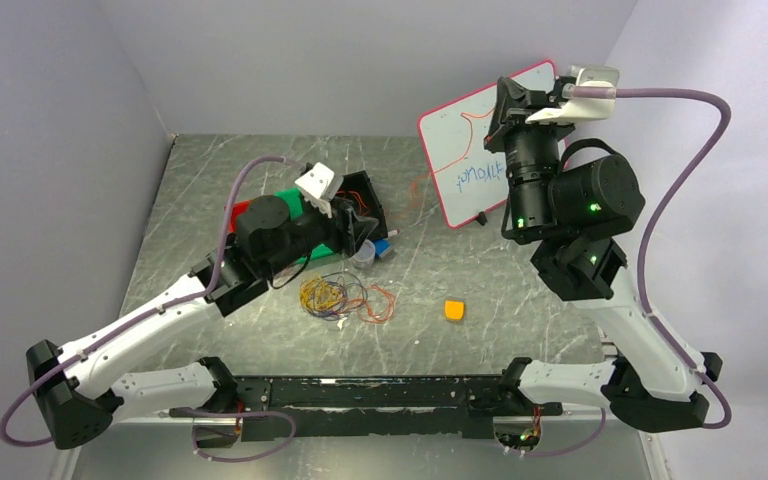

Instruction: Untangle the cables

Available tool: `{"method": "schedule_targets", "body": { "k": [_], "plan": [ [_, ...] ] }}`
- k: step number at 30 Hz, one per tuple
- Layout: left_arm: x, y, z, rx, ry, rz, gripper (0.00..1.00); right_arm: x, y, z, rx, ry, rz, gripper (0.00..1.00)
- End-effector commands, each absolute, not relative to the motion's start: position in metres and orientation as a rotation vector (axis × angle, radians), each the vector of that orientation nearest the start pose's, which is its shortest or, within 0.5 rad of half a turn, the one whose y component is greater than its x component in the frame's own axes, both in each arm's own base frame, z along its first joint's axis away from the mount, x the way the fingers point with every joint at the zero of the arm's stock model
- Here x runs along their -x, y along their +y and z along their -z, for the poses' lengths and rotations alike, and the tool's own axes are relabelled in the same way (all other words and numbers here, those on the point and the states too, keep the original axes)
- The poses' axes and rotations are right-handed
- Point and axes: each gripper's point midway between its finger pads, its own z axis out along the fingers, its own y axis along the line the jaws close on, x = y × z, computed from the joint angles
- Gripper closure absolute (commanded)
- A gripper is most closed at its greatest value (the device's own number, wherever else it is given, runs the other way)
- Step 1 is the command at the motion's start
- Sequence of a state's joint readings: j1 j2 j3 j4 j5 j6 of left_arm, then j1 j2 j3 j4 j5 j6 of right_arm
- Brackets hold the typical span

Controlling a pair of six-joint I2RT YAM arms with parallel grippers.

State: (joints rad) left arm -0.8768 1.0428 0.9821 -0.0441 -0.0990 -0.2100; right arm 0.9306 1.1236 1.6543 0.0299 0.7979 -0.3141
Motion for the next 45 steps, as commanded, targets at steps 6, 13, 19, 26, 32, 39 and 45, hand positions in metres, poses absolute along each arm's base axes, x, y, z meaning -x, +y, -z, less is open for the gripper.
{"method": "schedule_targets", "body": {
  "k": [6,13,19,26,32,39,45],
  "plan": [
    [-0.245,-0.339,-0.379,-0.779,1.374,0.821,0.32,-0.261,0.150,-0.609,-0.009,1.163,-0.278,1.00],
    [-0.244,-0.371,-0.382,-0.915,1.316,0.879,0.30,-0.251,0.154,-0.619,0.007,1.134,-0.375,1.00],
    [-0.224,-0.390,-0.383,-1.027,1.256,1.014,0.29,-0.248,0.156,-0.619,0.014,1.136,-0.406,1.00],
    [-0.208,-0.389,-0.375,-1.091,1.248,1.077,0.29,-0.249,0.161,-0.618,0.022,1.144,-0.420,1.00],
    [-0.206,-0.395,-0.375,-1.108,1.232,1.103,0.30,-0.250,0.168,-0.615,0.033,1.153,-0.440,1.00],
    [-0.208,-0.402,-0.372,-1.126,1.229,1.118,0.32,-0.250,0.169,-0.615,0.035,1.154,-0.451,1.00],
    [-0.211,-0.402,-0.368,-1.110,1.245,1.109,0.33,-0.249,0.169,-0.615,0.037,1.153,-0.457,1.00]
  ]
}}
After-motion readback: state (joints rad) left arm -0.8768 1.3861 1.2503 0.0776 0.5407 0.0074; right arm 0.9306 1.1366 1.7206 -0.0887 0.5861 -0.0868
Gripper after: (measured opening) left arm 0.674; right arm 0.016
